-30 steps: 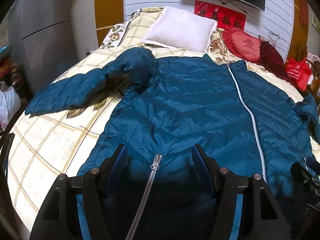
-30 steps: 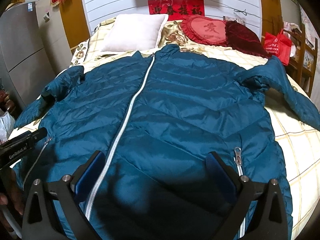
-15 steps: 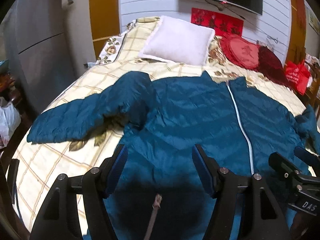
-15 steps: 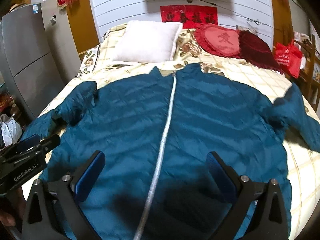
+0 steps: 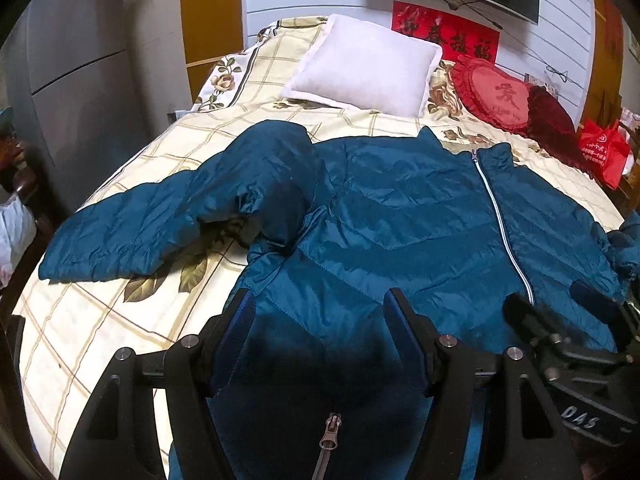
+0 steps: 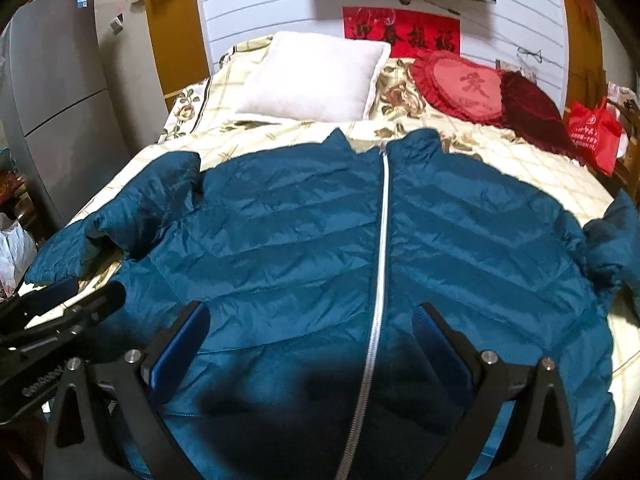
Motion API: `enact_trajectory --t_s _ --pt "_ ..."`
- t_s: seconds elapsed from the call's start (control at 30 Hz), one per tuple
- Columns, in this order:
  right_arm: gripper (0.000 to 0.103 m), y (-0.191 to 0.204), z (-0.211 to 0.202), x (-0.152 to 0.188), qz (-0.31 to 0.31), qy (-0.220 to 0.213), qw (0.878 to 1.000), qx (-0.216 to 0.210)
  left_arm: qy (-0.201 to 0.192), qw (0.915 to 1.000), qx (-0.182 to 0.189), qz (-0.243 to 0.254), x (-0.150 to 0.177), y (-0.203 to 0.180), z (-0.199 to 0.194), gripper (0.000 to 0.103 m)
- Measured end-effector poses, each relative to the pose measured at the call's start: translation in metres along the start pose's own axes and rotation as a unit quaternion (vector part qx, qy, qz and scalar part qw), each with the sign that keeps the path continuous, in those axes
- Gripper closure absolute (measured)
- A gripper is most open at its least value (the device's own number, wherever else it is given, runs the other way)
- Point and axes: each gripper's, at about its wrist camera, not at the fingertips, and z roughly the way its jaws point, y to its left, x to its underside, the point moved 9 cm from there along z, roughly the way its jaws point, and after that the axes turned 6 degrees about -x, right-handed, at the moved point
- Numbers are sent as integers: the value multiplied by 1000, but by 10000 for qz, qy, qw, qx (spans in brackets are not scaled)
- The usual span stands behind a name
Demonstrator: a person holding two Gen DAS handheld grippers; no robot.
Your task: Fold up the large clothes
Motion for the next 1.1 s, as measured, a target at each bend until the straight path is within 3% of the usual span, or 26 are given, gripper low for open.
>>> enact_trajectory --t_s 0.7,1.1 --pt "0 -21 30 20 401 255 9985 253 121 9997 84 -202 0 4 10 56" --pt "0 -18 33 12 327 199 9981 482 106 9995 56 -284 0 14 12 56"
